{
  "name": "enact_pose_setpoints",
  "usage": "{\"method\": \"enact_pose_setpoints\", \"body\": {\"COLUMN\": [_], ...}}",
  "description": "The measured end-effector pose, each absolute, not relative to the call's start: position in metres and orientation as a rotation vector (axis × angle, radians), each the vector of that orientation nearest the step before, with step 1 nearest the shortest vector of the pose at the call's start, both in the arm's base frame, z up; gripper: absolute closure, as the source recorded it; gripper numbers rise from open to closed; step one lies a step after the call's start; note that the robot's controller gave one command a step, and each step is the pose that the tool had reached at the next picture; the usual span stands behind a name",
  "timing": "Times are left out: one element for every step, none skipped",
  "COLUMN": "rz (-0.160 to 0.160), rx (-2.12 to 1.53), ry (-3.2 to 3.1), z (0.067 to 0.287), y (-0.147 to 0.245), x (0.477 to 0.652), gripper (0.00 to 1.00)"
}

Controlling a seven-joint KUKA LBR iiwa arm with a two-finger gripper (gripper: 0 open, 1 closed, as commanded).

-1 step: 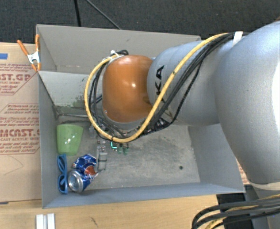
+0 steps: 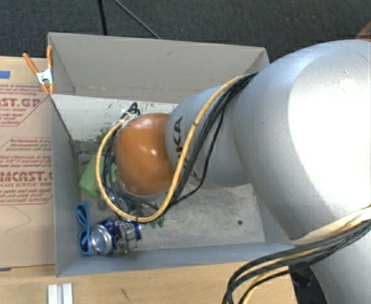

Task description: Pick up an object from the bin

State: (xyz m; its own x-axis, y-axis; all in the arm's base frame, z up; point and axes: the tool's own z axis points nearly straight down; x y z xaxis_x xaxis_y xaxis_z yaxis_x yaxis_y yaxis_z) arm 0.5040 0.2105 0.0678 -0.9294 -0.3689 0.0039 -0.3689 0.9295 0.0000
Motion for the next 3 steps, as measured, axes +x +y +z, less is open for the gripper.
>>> {"method": "enact_pose_setpoints", "body": {"rz": [-0.002,-0.003,-0.004], "rx": [1.259,1.814,2.262], "ry": [-2.883,-2.569,-2.187], "z": [0.101,0.110,0.070], "y": [0.207,0.215,0.244], "x": [0.483,0.483,0.503], "gripper": [0.00,0.00,0.00]}}
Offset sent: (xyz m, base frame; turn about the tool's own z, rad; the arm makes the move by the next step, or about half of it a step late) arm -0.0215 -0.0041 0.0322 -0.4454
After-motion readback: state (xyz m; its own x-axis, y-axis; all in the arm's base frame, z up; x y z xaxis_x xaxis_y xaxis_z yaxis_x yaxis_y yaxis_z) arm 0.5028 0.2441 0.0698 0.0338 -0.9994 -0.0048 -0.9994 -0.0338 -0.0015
